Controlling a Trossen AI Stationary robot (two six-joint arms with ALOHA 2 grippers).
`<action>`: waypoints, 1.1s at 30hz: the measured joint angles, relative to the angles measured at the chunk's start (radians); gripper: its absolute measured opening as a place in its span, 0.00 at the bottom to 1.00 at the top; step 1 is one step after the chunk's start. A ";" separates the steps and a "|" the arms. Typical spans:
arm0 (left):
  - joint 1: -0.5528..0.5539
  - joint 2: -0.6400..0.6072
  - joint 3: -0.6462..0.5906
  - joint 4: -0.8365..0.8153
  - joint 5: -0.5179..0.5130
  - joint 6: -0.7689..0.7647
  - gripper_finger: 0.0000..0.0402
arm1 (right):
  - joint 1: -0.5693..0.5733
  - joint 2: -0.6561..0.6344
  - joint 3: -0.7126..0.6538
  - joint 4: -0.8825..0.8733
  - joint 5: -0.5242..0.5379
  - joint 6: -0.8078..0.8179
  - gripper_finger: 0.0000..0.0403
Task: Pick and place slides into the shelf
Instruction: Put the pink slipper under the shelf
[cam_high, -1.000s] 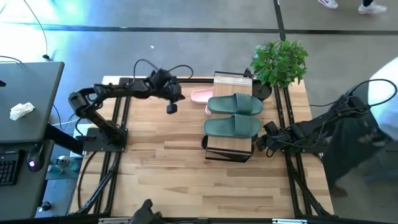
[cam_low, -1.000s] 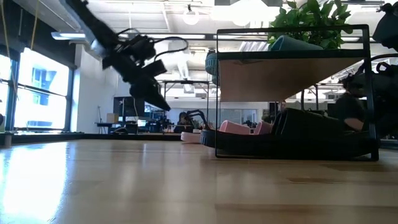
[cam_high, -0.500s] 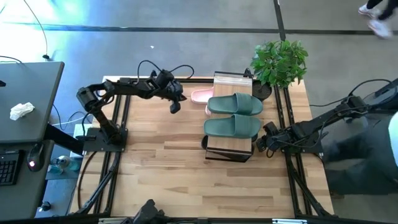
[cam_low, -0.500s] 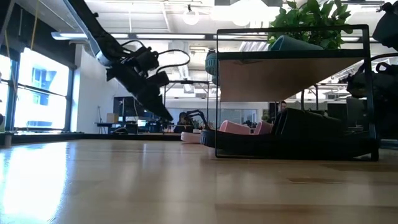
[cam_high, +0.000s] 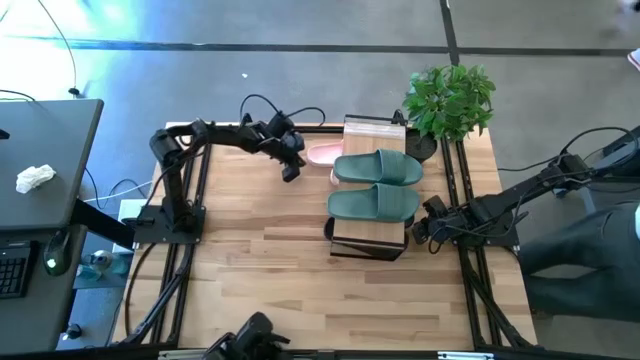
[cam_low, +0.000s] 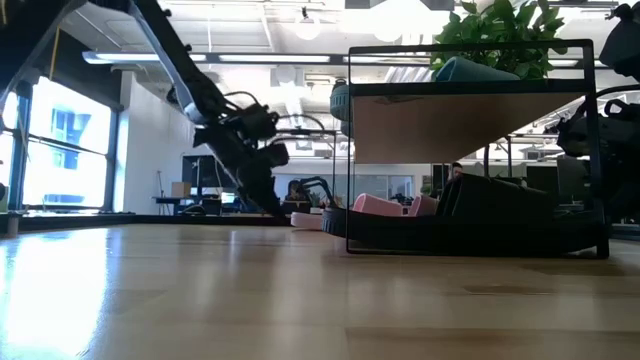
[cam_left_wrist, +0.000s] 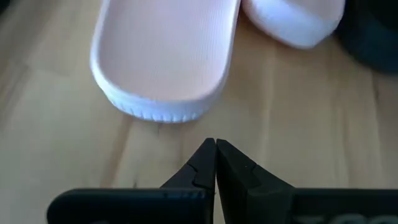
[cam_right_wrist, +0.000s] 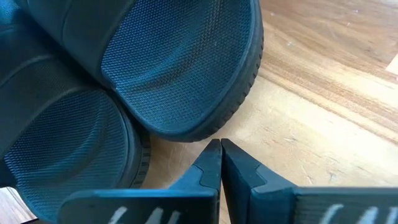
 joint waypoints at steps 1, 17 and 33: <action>0.000 0.014 0.017 -0.016 0.002 0.000 0.00 | 0.000 0.000 0.000 0.000 0.000 0.000 0.00; -0.009 0.199 0.346 -0.281 0.029 0.043 0.00 | 0.000 0.000 0.000 0.002 0.011 0.000 0.00; -0.041 0.209 0.402 -0.251 0.016 0.034 0.00 | 0.000 0.000 0.000 0.002 0.016 -0.004 0.00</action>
